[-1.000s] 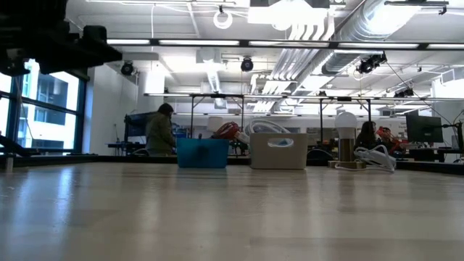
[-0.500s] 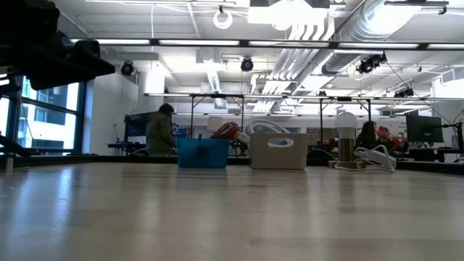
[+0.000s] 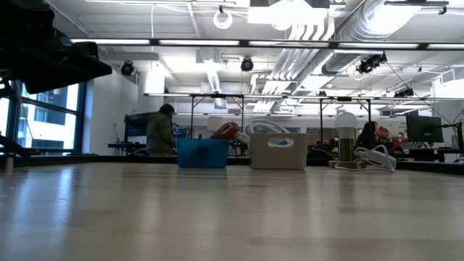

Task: Pick & Place USB Port
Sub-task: Return to Home Position

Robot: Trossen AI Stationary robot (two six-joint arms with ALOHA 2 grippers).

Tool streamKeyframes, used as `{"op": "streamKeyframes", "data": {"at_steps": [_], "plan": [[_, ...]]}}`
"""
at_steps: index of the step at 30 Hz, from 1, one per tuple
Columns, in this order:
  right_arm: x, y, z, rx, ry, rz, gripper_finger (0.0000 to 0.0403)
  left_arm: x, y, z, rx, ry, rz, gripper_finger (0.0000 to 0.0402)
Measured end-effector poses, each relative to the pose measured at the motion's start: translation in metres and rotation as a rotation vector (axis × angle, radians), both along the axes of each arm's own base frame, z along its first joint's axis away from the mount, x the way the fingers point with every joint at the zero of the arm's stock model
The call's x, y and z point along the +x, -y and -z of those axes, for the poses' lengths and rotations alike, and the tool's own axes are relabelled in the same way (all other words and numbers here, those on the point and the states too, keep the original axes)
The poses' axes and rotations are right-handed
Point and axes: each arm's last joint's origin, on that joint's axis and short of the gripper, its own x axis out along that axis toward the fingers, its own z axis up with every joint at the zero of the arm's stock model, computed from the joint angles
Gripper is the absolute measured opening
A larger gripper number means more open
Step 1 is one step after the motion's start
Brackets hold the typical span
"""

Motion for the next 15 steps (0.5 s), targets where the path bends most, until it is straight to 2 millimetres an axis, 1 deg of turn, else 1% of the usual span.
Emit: {"op": "streamKeyframes", "data": {"at_steps": [12, 15], "plan": [[0.0001, 0.0002, -0.0005, -0.010, 0.007, 0.007, 0.0140, 0.0001, -0.0001, 0.0011, 0.034, -0.003, 0.002, 0.0202], [-0.0017, 0.0021, -0.0084, -0.033, 0.064, 0.017, 0.0140, 0.0003, -0.0001, 0.0006, 0.033, 0.007, 0.001, 0.0202]]}}
